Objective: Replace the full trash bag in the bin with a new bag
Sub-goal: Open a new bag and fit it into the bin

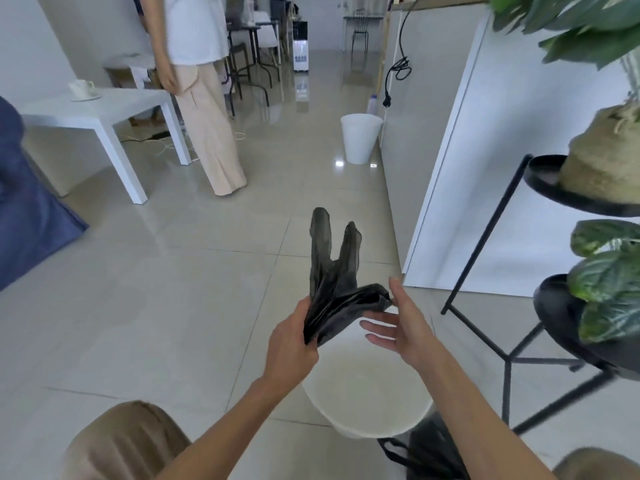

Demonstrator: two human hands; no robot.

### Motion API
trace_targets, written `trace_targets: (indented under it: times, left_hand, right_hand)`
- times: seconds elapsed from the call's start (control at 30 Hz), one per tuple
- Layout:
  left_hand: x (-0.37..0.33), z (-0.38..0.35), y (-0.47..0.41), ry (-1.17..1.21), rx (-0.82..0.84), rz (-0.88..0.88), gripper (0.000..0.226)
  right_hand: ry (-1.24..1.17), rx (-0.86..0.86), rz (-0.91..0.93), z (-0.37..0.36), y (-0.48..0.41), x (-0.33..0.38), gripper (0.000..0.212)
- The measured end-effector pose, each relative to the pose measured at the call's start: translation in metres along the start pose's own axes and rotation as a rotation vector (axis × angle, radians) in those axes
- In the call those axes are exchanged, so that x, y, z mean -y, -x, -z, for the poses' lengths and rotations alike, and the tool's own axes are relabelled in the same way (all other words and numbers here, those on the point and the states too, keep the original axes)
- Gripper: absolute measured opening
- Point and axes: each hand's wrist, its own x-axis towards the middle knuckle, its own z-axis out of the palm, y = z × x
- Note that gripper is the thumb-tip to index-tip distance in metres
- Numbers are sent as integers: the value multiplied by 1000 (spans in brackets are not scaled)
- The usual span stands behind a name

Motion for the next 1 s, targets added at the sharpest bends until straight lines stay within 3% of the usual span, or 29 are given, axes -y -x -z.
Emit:
trace_targets:
  times: [0.1, 0.17, 0.33, 0.47, 0.57, 0.63, 0.73, 0.8, 0.9, 1.0]
  left_hand:
    - [1, -3, 11, 156, 218, 120, 77]
    - [2, -2, 10, 307, 327, 232, 78]
    - [-7, -3, -7, 375, 291, 425, 58]
    - [-10, -7, -24, 390, 144, 536, 33]
    - [-7, -4, -36, 386, -3, 588, 25]
    - [-10, 0, -42, 445, -96, 603, 23]
    - [-11, -1, -46, 513, -161, 629, 26]
    - [-11, -7, -43, 519, -157, 636, 27]
    - [-15, -16, -37, 541, -147, 625, 27]
    - [-19, -28, -30, 521, -109, 595, 28]
  right_hand:
    - [33, 24, -58, 13, -3, -15, 28]
    - [9, 25, -36, 17, -3, -24, 43]
    - [5, 71, 63, 18, -3, -31, 60]
    - [99, 64, 196, 21, -9, -36, 65]
    - [414, -74, 367, 27, -17, -55, 60]
    - [749, -131, 443, 30, -26, -74, 51]
    - [1238, -37, 191, 29, -42, -103, 67]
    - [1410, -40, 86, 26, -44, -110, 70]
    - [1434, -64, 133, 24, -41, -95, 60]
    - [1022, -40, 291, 15, -29, -66, 54]
